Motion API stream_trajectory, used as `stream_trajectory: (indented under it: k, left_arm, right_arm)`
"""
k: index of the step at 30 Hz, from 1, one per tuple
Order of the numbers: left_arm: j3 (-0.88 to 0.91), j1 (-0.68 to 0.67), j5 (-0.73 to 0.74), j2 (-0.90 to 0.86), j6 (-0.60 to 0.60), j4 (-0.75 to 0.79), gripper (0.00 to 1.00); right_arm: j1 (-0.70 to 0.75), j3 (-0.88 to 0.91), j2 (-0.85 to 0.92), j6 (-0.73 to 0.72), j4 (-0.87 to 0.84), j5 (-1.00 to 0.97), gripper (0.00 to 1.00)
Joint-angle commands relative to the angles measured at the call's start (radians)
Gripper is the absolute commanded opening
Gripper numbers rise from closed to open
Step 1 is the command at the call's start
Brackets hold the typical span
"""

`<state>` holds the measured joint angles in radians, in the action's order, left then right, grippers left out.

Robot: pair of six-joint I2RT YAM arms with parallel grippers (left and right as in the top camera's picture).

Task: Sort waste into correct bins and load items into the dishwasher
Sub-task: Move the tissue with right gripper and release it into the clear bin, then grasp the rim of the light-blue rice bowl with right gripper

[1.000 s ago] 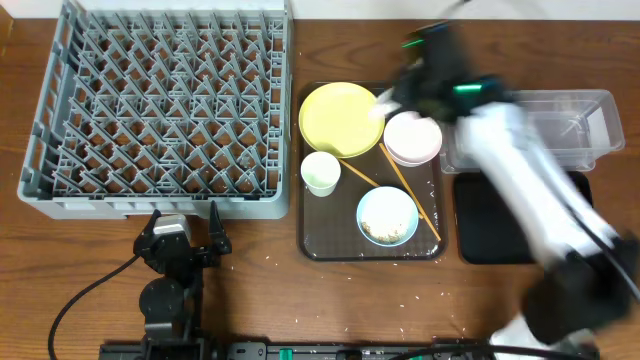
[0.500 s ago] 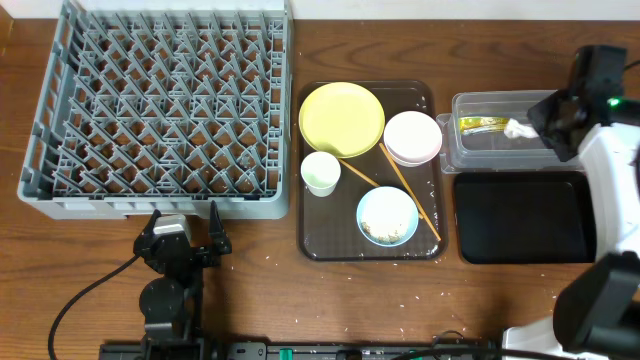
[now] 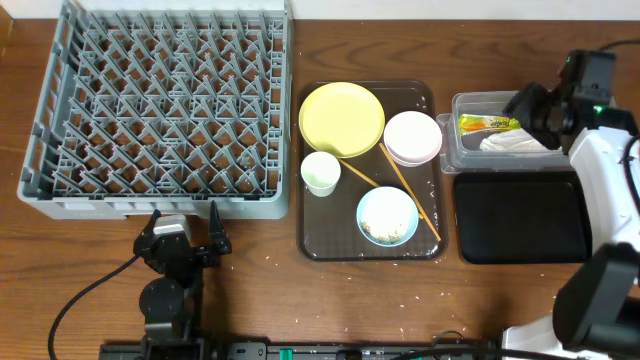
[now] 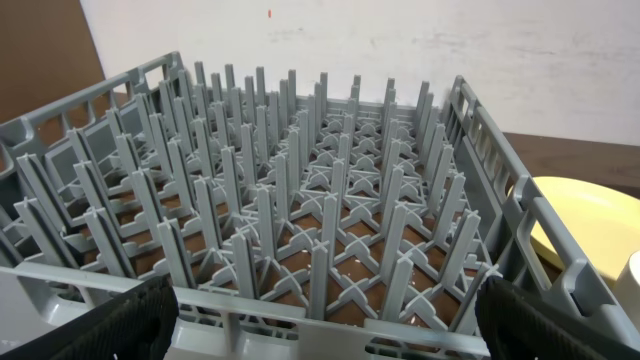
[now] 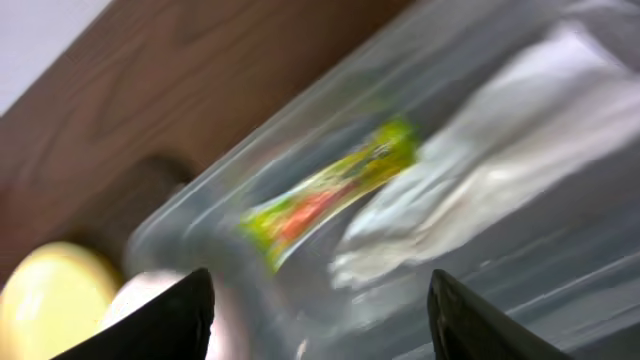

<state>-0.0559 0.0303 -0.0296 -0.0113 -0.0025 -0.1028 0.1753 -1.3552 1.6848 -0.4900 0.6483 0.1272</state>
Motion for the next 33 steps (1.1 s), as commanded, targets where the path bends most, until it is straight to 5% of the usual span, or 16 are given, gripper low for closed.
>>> stream_trajectory:
  k: [1,9,18,24,33]
  left_arm:
    - [0.031,0.004,-0.011,0.004,0.006,-0.011,0.95]
    - [0.031,0.004,-0.011,0.004,0.006,-0.011,0.95]
    - [0.031,0.004,-0.011,0.004,0.006,-0.011,0.95]
    - [0.031,0.004,-0.012,0.004,0.006,-0.011,0.95]
    - [0.031,0.004,-0.012,0.004,0.006,-0.011,0.95]
  right_arm:
    - [-0.075,-0.072,-0.096,0.159,0.080,0.197,0.66]
    - [-0.432,-0.027,-0.088,0.203,0.402,0.156,0.65]
    - [-0.810,0.093,-0.061,0.358,0.385,-0.059,0.62]
    - [-0.921,0.195,-0.061,0.428,0.277,-0.124,0.60]
    - [-0.941,0.321,-0.061,0.560,0.199,-0.128,0.42]
